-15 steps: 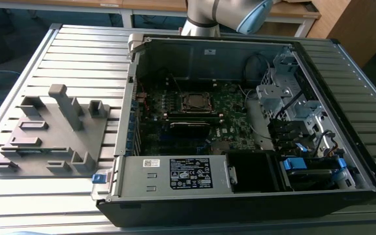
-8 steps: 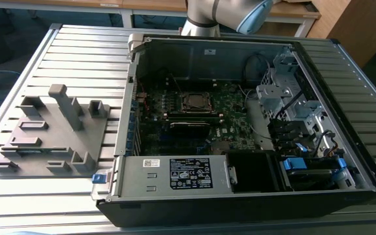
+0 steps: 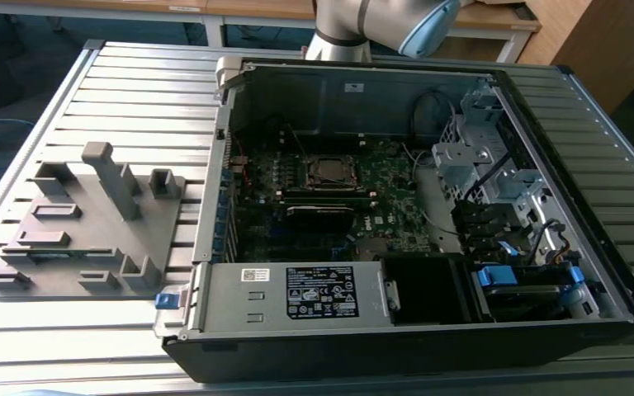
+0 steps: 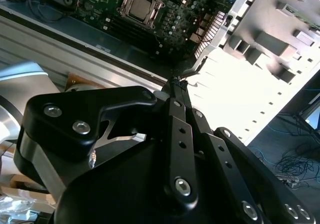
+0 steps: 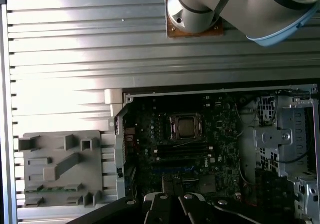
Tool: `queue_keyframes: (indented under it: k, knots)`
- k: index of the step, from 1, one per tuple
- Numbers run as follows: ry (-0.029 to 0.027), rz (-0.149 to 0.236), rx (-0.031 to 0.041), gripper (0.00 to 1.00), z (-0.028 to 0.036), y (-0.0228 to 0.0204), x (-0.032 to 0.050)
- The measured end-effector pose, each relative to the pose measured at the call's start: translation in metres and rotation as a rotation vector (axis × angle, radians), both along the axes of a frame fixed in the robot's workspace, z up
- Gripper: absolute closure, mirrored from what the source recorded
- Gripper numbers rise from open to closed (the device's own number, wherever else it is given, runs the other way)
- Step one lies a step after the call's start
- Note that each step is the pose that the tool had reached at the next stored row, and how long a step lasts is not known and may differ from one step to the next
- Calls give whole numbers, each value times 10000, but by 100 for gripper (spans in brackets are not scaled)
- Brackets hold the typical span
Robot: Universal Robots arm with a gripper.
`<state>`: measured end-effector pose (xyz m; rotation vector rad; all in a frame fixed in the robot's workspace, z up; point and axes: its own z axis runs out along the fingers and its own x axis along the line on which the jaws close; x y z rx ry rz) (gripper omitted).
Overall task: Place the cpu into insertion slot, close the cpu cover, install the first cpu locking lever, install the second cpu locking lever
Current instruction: 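Install the first cpu locking lever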
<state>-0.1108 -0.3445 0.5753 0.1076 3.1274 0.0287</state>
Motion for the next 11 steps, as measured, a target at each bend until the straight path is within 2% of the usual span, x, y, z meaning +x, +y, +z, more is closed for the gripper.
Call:
queue_keyframes:
  k: [11]
  knots:
    - [-8, -1, -77, 90, -1, 0, 0]
